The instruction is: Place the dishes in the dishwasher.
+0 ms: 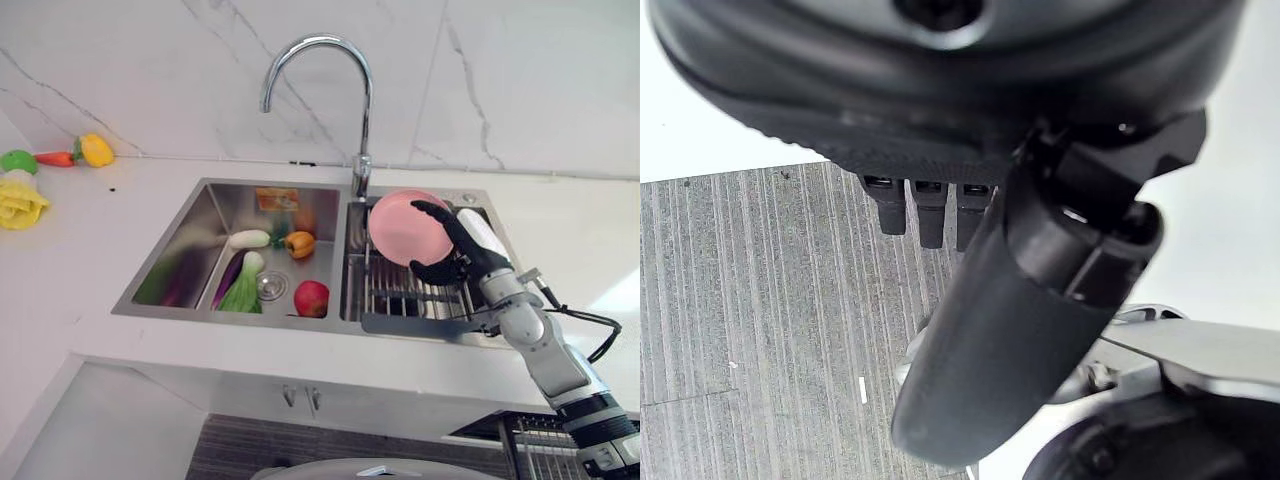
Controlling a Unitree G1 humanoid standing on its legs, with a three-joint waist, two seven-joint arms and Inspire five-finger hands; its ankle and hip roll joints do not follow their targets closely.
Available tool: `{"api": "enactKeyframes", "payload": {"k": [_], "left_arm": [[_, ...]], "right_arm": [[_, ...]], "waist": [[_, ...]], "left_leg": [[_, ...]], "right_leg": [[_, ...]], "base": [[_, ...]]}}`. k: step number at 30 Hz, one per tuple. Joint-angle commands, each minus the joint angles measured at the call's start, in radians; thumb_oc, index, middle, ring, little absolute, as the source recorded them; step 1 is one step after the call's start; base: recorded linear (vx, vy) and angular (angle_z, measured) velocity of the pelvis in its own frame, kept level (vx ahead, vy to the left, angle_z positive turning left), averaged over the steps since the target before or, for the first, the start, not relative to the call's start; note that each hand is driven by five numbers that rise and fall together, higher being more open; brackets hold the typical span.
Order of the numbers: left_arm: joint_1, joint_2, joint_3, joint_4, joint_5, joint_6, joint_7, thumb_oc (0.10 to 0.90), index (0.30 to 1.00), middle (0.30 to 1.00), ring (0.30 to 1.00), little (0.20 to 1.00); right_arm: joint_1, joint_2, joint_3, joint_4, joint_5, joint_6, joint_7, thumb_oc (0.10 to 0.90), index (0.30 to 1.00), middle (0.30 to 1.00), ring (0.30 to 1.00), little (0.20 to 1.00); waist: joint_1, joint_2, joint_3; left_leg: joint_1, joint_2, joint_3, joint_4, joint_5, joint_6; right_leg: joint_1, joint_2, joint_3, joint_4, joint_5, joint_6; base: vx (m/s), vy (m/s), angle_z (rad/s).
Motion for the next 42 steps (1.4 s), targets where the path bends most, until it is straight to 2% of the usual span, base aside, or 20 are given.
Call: {"api": "enactKeyframes", "payload": {"k": [1, 4, 6, 16, 27, 35, 42], "left_arm": [[-0.104, -0.013, -0.023, 0.029, 0.022, -0.044, 0.006, 0.800, 0.900, 0.900, 0.900, 0.900], [-0.101, -0.018, -0.020, 0.042, 0.036, -0.045, 0.005, 0.800, 0.900, 0.900, 0.900, 0.900], [-0.103, -0.014, -0.009, 0.056, 0.051, -0.046, 0.006, 0.800, 0.900, 0.900, 0.900, 0.900], [-0.103, -0.014, 0.000, 0.086, 0.072, -0.042, 0.025, 0.800, 0.900, 0.900, 0.900, 0.900], [-0.096, -0.014, -0.010, 0.077, 0.054, -0.041, 0.027, 0.800, 0.900, 0.900, 0.900, 0.900], [-0.105, 0.018, 0.010, 0.101, 0.071, -0.041, 0.023, 0.800, 0.900, 0.900, 0.900, 0.900], [-0.114, 0.018, 0.015, 0.110, 0.078, -0.040, 0.037, 0.800, 0.900, 0.900, 0.900, 0.900]], "right_arm": [[-0.188, -0.064, -0.032, -0.021, -0.051, -0.082, -0.071, 0.800, 0.900, 0.900, 0.900, 0.900], [-0.183, -0.098, -0.036, -0.006, -0.103, -0.082, -0.085, 0.800, 0.900, 0.900, 0.900, 0.900], [-0.177, -0.142, -0.033, 0.004, -0.203, -0.077, -0.111, 0.800, 0.900, 0.900, 0.900, 0.900], [-0.208, -0.183, 0.045, 0.093, -0.285, -0.058, -0.122, 0.800, 0.900, 0.900, 0.900, 0.900], [-0.257, -0.174, 0.104, 0.201, -0.345, -0.032, -0.144, 0.800, 0.900, 0.900, 0.900, 0.900], [-0.301, -0.170, 0.176, 0.266, -0.439, -0.027, -0.172, 0.800, 0.900, 0.900, 0.900, 0.900], [-0.329, -0.125, 0.212, 0.320, -0.528, 0.018, -0.231, 0.800, 0.900, 0.900, 0.900, 0.900]], "waist": [[0.042, 0.026, -0.038], [0.046, 0.019, -0.040], [0.046, 0.014, -0.042], [0.064, -0.004, -0.043], [0.080, -0.004, -0.044], [0.078, 0.004, -0.046], [0.082, 0.007, -0.048]], "left_leg": [[0.027, 0.023, -0.037, 0.045, -0.165, 0.014], [0.022, 0.028, -0.042, 0.048, -0.163, 0.010], [0.024, 0.031, -0.042, 0.048, -0.164, 0.009], [0.029, 0.034, -0.040, 0.043, -0.162, 0.009], [0.020, 0.034, -0.062, 0.042, -0.157, 0.006], [0.025, 0.030, -0.059, 0.043, -0.160, 0.007], [0.026, 0.029, -0.061, 0.040, -0.157, 0.005]], "right_leg": [[-0.041, -0.054, -0.055, 0.034, -0.012, 0.049], [-0.035, -0.048, -0.061, 0.031, -0.014, 0.048], [-0.034, -0.044, -0.059, 0.029, -0.016, 0.048], [-0.032, -0.042, -0.061, 0.027, -0.015, 0.047], [-0.023, -0.042, -0.078, 0.030, -0.020, 0.045], [-0.023, -0.047, -0.078, 0.032, -0.019, 0.046], [-0.020, -0.050, -0.083, 0.029, -0.017, 0.046]], "base": [[0.02, -0.016, 0.11], [0.02, -0.018, 0.12], [0.01, -0.002, 0.03], [0.00, 0.000, 0.00], [0.00, 0.002, 0.08], [0.00, 0.002, 0.00], [0.00, 0.000, 0.00]]}}
